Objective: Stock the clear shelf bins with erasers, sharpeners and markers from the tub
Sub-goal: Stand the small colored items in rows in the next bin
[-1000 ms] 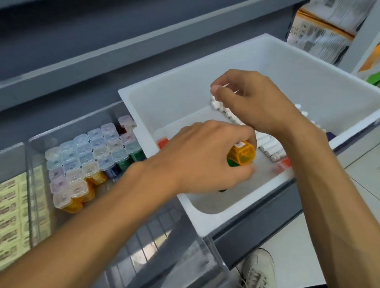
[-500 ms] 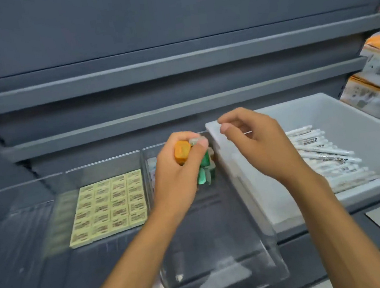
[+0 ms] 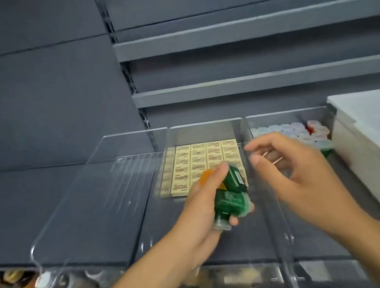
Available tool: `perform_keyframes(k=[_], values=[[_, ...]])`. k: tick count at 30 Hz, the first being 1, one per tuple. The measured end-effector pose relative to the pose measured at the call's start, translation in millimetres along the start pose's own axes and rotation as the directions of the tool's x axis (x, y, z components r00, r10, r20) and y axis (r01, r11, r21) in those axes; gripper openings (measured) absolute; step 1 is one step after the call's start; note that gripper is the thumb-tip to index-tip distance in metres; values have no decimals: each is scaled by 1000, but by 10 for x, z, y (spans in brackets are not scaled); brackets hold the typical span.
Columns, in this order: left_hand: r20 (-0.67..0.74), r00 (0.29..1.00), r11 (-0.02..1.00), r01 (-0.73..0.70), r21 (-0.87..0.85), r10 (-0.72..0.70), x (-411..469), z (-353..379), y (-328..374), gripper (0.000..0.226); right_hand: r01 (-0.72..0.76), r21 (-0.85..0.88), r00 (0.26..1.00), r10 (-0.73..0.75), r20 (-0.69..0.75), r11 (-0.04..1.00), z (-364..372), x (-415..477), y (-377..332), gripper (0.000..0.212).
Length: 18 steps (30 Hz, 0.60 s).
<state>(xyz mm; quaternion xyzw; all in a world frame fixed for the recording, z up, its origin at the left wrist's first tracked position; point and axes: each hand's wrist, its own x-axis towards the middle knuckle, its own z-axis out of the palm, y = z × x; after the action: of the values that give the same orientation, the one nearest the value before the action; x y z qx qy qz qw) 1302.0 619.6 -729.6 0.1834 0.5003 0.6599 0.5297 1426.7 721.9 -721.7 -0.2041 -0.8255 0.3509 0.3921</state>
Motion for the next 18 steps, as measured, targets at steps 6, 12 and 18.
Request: perform_keyframes(k=[6,12,18], values=[[174,984,997,56,-46,-48,110,-117,-123,39,25,46,999,-27,34,999,193,-160,20,7],[52,996,996,75,56,-78,377,-237,-241,32,112,-136,968,-77,237,984,150,-198,96,40],[52,996,995,62,77,-66,321,-271,-244,34,252,-280,950,-182,254,926,180,-263,112,51]])
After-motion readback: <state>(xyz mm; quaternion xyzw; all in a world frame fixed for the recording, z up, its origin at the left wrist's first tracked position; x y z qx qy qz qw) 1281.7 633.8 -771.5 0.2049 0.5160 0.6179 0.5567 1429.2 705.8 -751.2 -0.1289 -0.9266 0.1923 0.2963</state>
